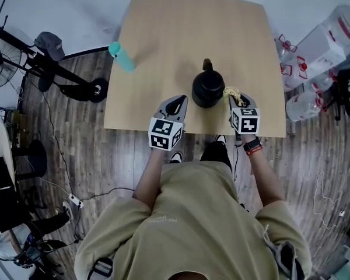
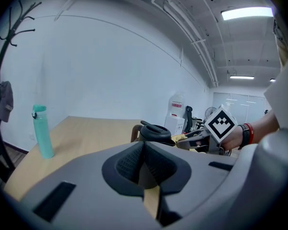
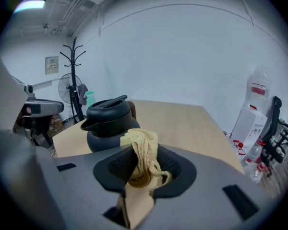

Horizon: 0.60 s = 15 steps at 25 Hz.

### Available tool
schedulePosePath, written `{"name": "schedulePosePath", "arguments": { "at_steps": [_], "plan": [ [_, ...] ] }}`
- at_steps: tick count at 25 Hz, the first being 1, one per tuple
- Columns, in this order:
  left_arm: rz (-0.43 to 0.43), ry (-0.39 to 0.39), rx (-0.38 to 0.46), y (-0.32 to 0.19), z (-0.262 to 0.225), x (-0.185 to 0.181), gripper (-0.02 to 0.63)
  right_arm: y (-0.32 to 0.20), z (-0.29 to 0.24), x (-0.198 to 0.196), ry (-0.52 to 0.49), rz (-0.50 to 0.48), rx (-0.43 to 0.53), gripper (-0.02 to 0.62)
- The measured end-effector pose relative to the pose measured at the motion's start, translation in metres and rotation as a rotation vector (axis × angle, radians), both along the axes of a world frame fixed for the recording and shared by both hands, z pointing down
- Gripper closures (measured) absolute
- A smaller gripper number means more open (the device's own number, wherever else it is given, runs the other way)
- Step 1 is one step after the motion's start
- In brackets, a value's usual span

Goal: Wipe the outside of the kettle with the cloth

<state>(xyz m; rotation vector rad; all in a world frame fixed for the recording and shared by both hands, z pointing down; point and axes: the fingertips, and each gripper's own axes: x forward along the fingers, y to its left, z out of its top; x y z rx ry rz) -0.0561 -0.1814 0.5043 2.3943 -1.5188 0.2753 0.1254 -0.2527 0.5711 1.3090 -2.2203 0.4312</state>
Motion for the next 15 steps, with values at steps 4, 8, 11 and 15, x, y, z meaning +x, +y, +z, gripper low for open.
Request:
{"name": "schedulePosePath", "arguments": {
  "at_steps": [4,8,11,15],
  "plan": [
    [0.024,0.005,0.002,0.007,0.001,-0.005,0.581,-0.011,0.008,0.0,0.008,0.021,-0.001,0.472],
    [0.062,-0.004,-0.006,0.021,0.006,-0.011,0.581,0.003,0.004,0.001,-0.036,0.073,0.002,0.474],
    [0.09,-0.003,-0.008,0.029,0.007,-0.017,0.581,0.032,-0.006,-0.004,-0.079,0.119,0.003,0.474],
    [0.119,0.006,-0.007,0.04,0.01,-0.029,0.581,0.08,-0.009,-0.028,-0.152,0.155,-0.019,0.474]
  ]
}}
